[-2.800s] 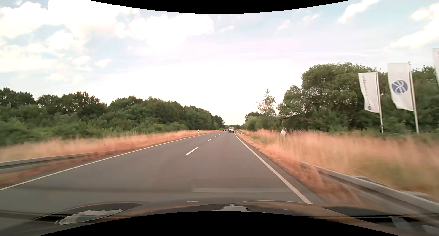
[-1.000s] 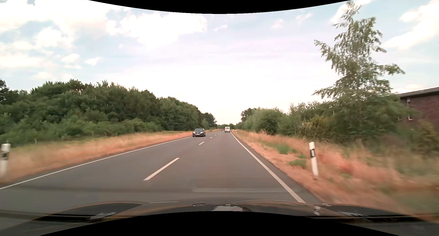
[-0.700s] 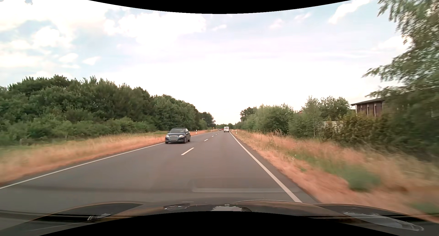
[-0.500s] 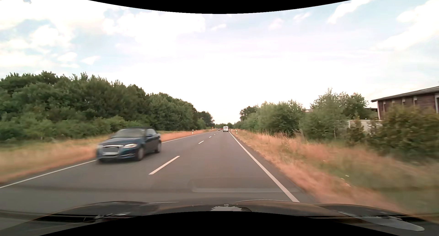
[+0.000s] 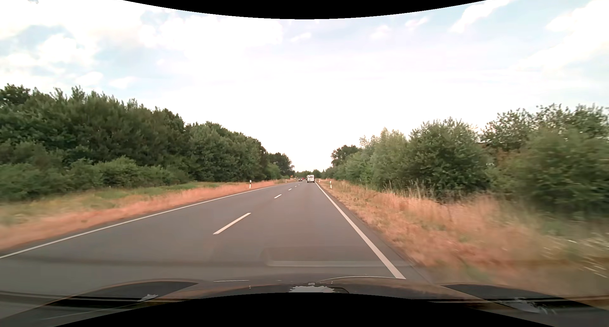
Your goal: Follow the waypoints while adhering to traffic rules and regulations
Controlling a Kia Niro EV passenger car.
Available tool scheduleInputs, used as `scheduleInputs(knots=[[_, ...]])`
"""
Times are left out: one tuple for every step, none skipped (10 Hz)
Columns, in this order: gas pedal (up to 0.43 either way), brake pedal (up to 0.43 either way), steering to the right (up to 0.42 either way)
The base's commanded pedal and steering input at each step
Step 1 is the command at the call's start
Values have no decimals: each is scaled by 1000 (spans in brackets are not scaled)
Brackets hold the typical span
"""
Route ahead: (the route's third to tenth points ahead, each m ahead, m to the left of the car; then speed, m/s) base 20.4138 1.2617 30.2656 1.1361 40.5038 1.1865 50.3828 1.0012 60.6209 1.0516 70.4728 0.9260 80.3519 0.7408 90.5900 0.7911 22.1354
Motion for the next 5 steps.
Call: scheduleInputs(knots=[[197,0,-4],[197,0,-4],[197,0,-4],[197,0,-4],[209,0,-4]])
